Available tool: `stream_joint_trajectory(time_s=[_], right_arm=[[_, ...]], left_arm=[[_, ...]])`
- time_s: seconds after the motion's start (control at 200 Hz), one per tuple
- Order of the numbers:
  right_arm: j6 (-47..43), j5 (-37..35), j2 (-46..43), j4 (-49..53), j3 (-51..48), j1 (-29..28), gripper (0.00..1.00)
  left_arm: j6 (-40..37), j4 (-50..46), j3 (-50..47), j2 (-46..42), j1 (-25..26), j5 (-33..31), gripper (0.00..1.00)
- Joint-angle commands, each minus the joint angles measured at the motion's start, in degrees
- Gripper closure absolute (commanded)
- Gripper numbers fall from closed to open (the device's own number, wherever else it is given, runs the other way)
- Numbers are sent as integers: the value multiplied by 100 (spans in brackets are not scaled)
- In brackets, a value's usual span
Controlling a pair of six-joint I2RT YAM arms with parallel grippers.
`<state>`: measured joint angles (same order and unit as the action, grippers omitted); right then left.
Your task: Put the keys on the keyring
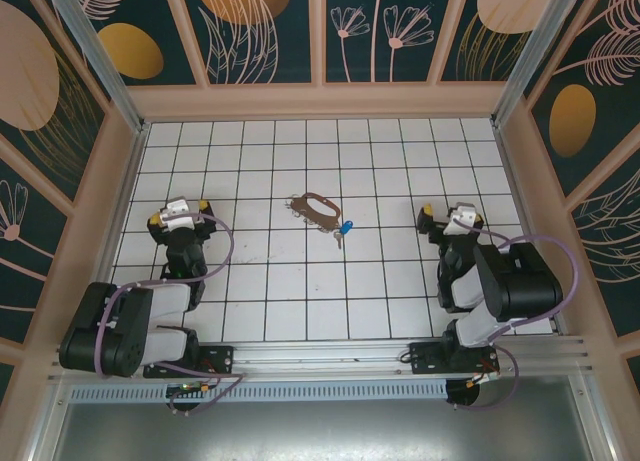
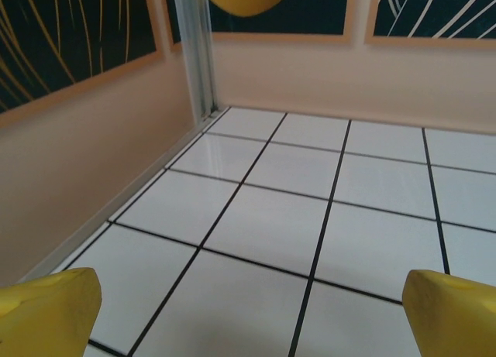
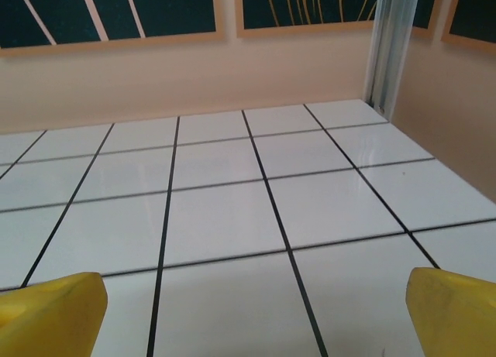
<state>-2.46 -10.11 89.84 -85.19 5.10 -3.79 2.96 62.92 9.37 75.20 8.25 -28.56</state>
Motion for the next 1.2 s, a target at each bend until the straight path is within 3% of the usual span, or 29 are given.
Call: stream_joint_trajectory(time_s=[0.0, 0.105, 0.591, 0.696, 0.796, 1.021, 1.196], right_arm=[[171, 115, 6, 323, 451, 162, 1], [457, 72, -32, 688, 612, 376, 1], [316, 0, -7, 487, 524, 238, 1], [514, 214, -35, 732, 624, 447, 1], [527, 271, -32, 729, 630, 481, 1], [415, 156, -26, 692, 617, 365, 1], [369, 132, -18, 666, 608, 329, 1]], left_arm=[[-273, 348, 84, -6, -78, 179, 1], [-296, 193, 47, -142, -78, 325, 1], [-31, 695, -112, -86, -91, 1017, 1], [-212, 837, -29, 118, -96, 1069, 1], [-233, 1544, -43, 693, -166, 998, 1], [99, 1272, 268, 1189, -612, 1719, 1], [85, 1117, 366, 1216, -623, 1766, 1]])
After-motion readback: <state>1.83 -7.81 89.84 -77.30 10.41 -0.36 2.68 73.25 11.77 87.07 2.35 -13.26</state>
